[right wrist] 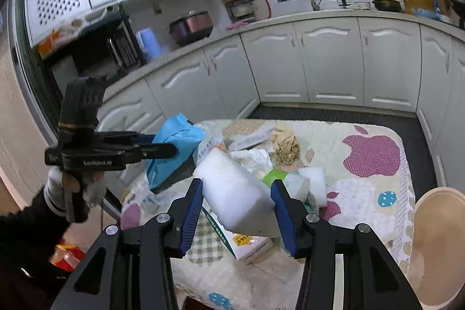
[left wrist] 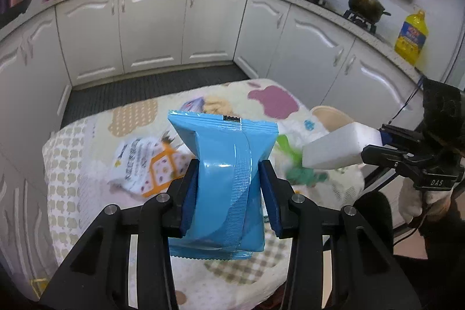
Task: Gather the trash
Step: 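Carry both items to the beige bin and open both grippers to drop them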
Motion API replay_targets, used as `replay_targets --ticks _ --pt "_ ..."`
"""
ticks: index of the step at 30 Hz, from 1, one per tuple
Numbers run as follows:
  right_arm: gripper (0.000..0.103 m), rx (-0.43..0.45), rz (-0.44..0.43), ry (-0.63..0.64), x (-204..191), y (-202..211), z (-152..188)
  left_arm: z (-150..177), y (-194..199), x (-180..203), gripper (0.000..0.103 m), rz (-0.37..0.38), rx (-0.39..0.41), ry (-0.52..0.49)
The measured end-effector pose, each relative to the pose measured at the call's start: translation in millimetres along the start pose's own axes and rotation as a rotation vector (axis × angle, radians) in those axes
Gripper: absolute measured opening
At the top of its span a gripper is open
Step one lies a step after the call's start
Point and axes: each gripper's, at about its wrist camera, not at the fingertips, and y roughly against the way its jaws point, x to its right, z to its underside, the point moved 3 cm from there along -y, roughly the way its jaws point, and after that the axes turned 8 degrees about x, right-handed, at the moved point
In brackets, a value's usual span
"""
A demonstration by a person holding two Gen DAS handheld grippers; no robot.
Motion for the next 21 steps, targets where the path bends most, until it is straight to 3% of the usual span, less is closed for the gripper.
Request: replay_targets --ticks 11,21 --pt "0.046 0.049 0.067 0.003 12.0 27.2 -5.1 -21.2 -12.7 38.5 0.039 0.034 0.026 -0.017" --pt "0.047 0.066 0.214 -0.011 56.5 58.4 -6.1 -46.3 -45.6 97.0 0.039 0.075 0.035 -0.053"
